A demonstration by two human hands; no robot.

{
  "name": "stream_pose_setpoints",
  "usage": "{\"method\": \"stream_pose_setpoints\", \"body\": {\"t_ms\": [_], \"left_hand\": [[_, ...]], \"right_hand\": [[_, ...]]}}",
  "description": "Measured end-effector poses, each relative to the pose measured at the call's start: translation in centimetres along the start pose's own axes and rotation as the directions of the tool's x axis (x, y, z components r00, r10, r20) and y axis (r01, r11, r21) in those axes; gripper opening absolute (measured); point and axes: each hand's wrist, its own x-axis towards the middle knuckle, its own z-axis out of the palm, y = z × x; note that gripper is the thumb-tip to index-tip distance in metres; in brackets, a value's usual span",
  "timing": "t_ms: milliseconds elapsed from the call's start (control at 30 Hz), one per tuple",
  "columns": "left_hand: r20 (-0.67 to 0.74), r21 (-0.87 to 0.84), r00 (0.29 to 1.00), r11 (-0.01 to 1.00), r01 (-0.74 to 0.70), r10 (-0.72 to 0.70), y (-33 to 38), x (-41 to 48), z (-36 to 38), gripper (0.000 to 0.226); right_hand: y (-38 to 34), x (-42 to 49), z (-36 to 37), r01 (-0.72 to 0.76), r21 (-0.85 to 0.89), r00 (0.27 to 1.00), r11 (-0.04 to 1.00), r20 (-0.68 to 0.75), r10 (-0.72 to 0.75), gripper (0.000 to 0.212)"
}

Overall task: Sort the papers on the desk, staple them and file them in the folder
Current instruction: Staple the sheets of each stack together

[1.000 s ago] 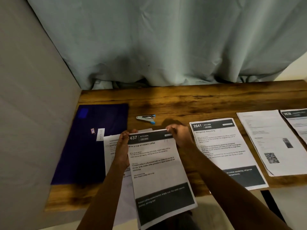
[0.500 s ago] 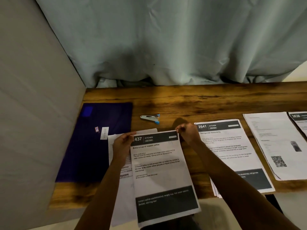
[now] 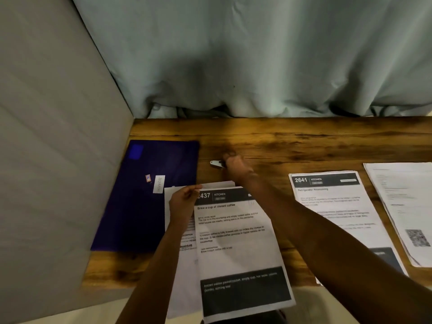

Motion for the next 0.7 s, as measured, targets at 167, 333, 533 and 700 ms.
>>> {"method": "stream_pose_setpoints", "body": {"t_ms": [167,333,533,700], "left_hand": [[-0.014,0.003,0.997,0.997,0.071,-0.071,0.6,0.1,0.0,0.004],[-0.006,-0.080,0.997,0.994,0.076,-0.076,0.8,-0.1,-0.1,0.010],[-0.027,-0.118,0.998,0.992,0.045,-0.048,0.8,-0.5,-0.2,0.014],[-0.047,-0.135,0.997,0.990,0.046,-0.053,1.5,-0.9,0.1,0.014]], "right_hand": [[-0.9,0.6,0.9,0.021,-0.221,0.999,0.975,-0.040,-0.031,0.047],[-0.5,0.2,-0.4,-0.015,0.215,0.998,0.977,-0.064,0.029,0.037],[-0.5,-3.2,-1.2,-0.059,0.938,0.990,0.341,0.012,0.139,0.033],[-0.1,-4.8,0.3,-0.163,0.937,0.984,0.310,0.133,0.116,0.040]]}}
